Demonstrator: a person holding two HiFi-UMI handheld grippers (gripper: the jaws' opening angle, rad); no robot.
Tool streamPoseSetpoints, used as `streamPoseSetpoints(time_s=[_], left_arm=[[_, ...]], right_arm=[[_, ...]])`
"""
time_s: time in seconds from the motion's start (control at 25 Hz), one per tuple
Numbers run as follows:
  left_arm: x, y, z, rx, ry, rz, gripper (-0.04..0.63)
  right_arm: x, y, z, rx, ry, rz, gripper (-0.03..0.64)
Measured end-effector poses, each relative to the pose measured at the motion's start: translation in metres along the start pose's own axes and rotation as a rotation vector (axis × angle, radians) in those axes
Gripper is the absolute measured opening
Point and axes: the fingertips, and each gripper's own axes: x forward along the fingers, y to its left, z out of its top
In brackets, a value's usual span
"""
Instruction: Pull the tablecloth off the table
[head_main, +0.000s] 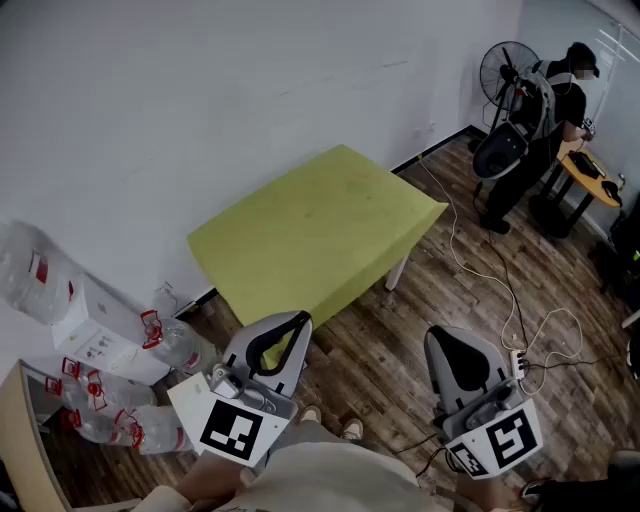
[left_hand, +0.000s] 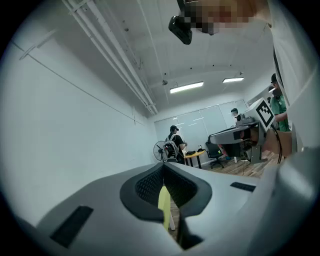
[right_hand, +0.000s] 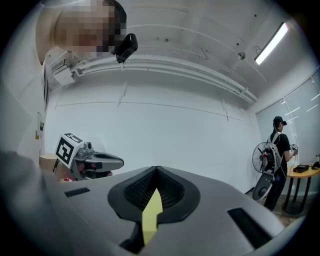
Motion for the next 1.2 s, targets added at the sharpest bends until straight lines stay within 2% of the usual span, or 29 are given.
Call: streamPoseSetpoints(time_s=[0.36,0.52,0.56,0.6,0.64,0.68,0.72,0.8,1.2], left_arm=[[0.002,-0.008,0.0,-0.01,0.002,0.009,0.02],[-0.001,-0.009,0.001,-0.02,-0.016,0.026,0.02],[-0.001,-0.011,0.0,-0.023,-0.013,0.019,0.021],[0.0,-0.013,-0.002,-0.028,-0.003,0.007,0.021],[0.001,-0.015,-0.005,-0.04,0.007,-0.001,0.044],[0.003,-0.014,-0.007,-0.056,0.011,0.003,0.151],[0.003,-0.013,-0.008,-0.07,0.01,0.013,0.198],[0.005,-0.012,-0.009,-0.078,0.011,0.031,0.202],[0.018,0.0,-0.025,-0.023,0.049,0.049,0.224]], right_arm=[[-0.01,-0.007,-0.002,0.002,-0.012,-0.011,0.028],[-0.014,-0.023,-0.003,0.058,-0.043,-0.096,0.033],[-0.015,-0.027,-0.003,0.058,-0.042,-0.112,0.157],[-0.015,-0.03,-0.004,0.051,-0.038,-0.123,0.338],[-0.015,-0.032,-0.005,0.039,-0.033,-0.132,0.365],[-0.016,-0.033,-0.006,0.027,-0.027,-0.136,0.373],[-0.017,-0.033,-0.007,0.017,-0.02,-0.135,0.373],[-0.02,-0.034,-0.012,0.012,-0.005,-0.125,0.373],[-0.019,-0.053,-0.03,0.04,0.045,-0.122,0.373]])
